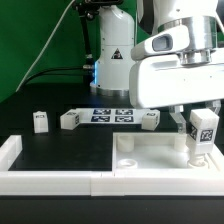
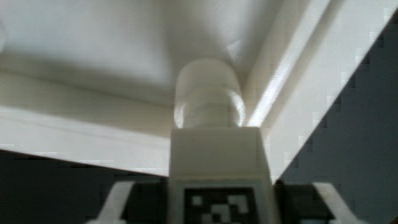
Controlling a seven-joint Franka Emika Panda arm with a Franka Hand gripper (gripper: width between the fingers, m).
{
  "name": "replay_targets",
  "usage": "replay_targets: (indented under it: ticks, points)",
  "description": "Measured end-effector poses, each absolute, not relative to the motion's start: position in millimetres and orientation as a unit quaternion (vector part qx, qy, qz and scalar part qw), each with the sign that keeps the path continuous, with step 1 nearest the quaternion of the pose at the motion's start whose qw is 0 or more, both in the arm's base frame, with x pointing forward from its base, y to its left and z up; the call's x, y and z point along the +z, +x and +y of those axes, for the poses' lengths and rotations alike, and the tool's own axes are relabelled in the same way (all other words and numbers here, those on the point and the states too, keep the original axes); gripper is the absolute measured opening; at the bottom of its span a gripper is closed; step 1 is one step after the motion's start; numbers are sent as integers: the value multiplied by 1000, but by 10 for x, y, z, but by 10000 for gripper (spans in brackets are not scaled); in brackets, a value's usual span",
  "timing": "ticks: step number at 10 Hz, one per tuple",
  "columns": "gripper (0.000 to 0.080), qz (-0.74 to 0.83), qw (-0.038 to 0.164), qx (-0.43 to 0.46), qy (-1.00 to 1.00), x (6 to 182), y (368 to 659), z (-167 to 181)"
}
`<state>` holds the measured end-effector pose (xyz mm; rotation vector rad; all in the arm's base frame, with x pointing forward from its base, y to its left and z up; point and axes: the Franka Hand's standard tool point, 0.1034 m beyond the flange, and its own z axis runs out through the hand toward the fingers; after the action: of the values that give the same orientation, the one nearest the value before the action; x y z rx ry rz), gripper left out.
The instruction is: Assemble one leg
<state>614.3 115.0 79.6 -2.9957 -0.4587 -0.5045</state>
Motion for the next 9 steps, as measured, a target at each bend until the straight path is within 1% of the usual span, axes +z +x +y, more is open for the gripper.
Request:
replay_targets:
  ticks: [2, 5, 7, 9]
  points:
    - [290, -150, 35, -167, -974, 775, 6130, 1163]
    - [290, -148, 34, -192, -970, 634, 6076, 1189]
    - [290, -146, 33, -218, -964, 631, 6050, 1191]
    - [290, -148, 32, -223, -963, 632, 6042, 1188]
